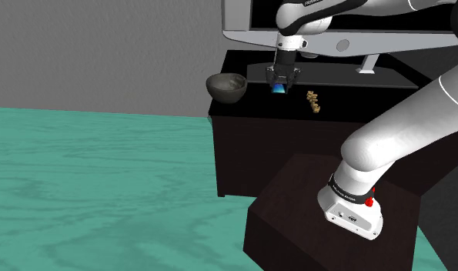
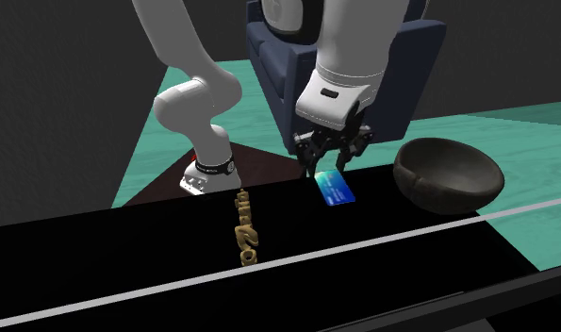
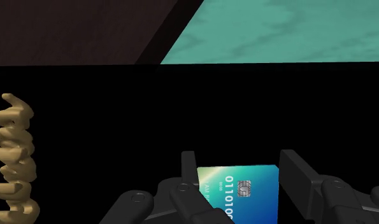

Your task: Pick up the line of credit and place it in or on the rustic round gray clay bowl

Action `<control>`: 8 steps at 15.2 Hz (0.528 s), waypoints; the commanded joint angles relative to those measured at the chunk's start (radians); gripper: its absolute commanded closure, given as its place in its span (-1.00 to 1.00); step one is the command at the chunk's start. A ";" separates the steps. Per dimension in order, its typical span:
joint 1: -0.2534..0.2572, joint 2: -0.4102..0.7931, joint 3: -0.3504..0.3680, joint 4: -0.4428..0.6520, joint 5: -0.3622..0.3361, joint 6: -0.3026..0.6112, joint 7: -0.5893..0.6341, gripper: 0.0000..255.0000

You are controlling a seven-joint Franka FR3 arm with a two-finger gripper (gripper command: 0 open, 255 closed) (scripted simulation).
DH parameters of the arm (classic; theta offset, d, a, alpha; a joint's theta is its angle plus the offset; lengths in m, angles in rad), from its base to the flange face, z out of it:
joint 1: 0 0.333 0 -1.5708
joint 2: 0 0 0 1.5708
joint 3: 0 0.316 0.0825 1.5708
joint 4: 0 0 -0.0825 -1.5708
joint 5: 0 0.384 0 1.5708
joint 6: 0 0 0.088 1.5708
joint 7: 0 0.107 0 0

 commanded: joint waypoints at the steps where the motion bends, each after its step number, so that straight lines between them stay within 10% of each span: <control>1: 0.001 -0.006 0.001 0.022 0.000 -0.028 0.004 1.00; 8: 0.001 -0.019 0.002 0.105 -0.002 -0.124 0.013 1.00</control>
